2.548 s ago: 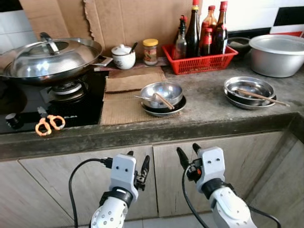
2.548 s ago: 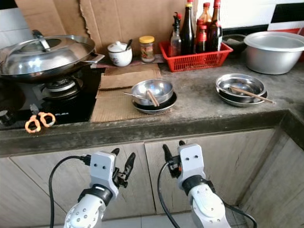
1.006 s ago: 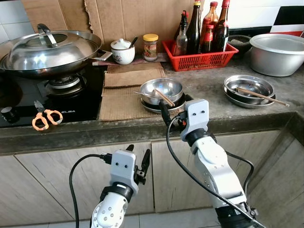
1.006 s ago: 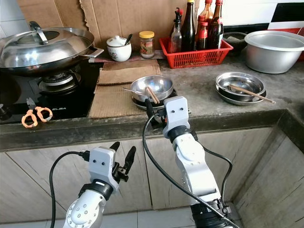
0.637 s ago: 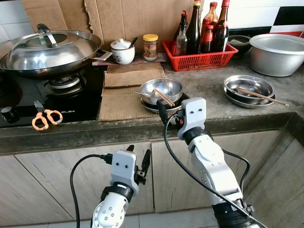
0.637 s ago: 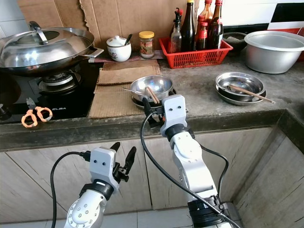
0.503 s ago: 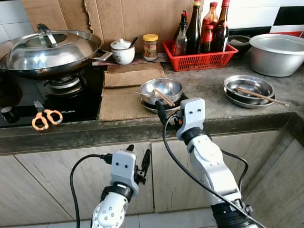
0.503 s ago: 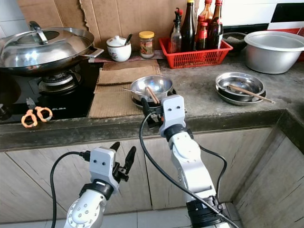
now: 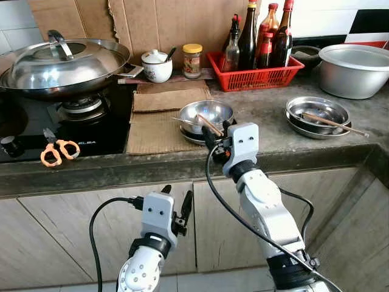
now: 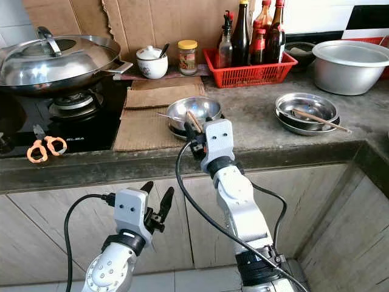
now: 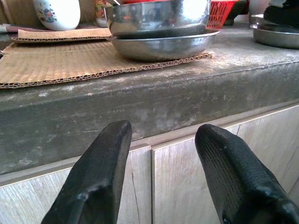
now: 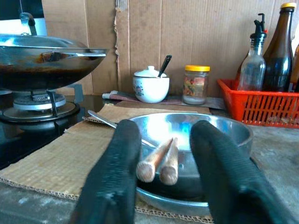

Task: Kitchen organization

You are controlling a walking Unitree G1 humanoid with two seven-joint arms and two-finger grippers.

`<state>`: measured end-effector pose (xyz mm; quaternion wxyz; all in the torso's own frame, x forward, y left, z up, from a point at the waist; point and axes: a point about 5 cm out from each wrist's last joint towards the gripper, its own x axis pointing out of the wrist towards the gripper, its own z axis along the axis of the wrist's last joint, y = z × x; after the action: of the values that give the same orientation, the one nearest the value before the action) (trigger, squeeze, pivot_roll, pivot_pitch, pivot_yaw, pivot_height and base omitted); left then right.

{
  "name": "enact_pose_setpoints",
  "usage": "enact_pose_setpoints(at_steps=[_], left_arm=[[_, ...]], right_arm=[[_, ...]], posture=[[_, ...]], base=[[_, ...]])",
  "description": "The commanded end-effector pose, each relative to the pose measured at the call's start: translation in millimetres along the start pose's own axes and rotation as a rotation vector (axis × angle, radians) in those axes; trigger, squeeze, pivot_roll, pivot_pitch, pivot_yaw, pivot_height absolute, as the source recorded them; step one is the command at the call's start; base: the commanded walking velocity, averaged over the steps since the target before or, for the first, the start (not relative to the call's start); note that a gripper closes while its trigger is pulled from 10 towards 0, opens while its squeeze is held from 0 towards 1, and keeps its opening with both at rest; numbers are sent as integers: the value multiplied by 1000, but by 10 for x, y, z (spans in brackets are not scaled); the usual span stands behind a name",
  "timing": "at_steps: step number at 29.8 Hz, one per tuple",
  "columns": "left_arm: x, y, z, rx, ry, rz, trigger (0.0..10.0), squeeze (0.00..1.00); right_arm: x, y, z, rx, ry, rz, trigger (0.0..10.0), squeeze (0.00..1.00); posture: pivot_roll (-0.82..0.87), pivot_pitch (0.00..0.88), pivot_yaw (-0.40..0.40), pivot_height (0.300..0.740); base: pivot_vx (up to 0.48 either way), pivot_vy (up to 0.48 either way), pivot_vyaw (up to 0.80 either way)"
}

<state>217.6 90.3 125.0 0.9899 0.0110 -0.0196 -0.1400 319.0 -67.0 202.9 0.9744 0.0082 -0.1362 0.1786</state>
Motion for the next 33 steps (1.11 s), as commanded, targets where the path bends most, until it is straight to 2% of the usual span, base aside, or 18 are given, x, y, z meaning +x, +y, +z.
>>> enact_pose_setpoints(at_steps=[1, 20, 21, 27, 33], left_arm=[[4, 2, -13, 8, 5, 7, 10000, 0], [11, 20, -17, 3, 6, 26, 10000, 0], [16, 21, -17, 5, 6, 24, 10000, 0], [17, 25, -16, 6, 4, 23, 10000, 0], [14, 33, 4, 26, -7, 22, 10000, 0]], right_arm=[[36, 7, 46, 13, -23, -2, 0, 0], [52, -7, 87, 26, -43, -22, 0, 0], [76, -81, 211, 46, -92, -63, 0, 0], [58, -175, 345, 59, -143, -111, 0, 0], [-163, -346, 526, 31, -229, -222, 0, 0]], posture=[[106, 3, -20, 740], [105, 5, -21, 740], [105, 5, -21, 740], [103, 4, -18, 740], [103, 3, -13, 740]], base=[[0, 0, 0], [0, 0, 0], [0, 0, 0], [0, 0, 0], [0, 0, 0]])
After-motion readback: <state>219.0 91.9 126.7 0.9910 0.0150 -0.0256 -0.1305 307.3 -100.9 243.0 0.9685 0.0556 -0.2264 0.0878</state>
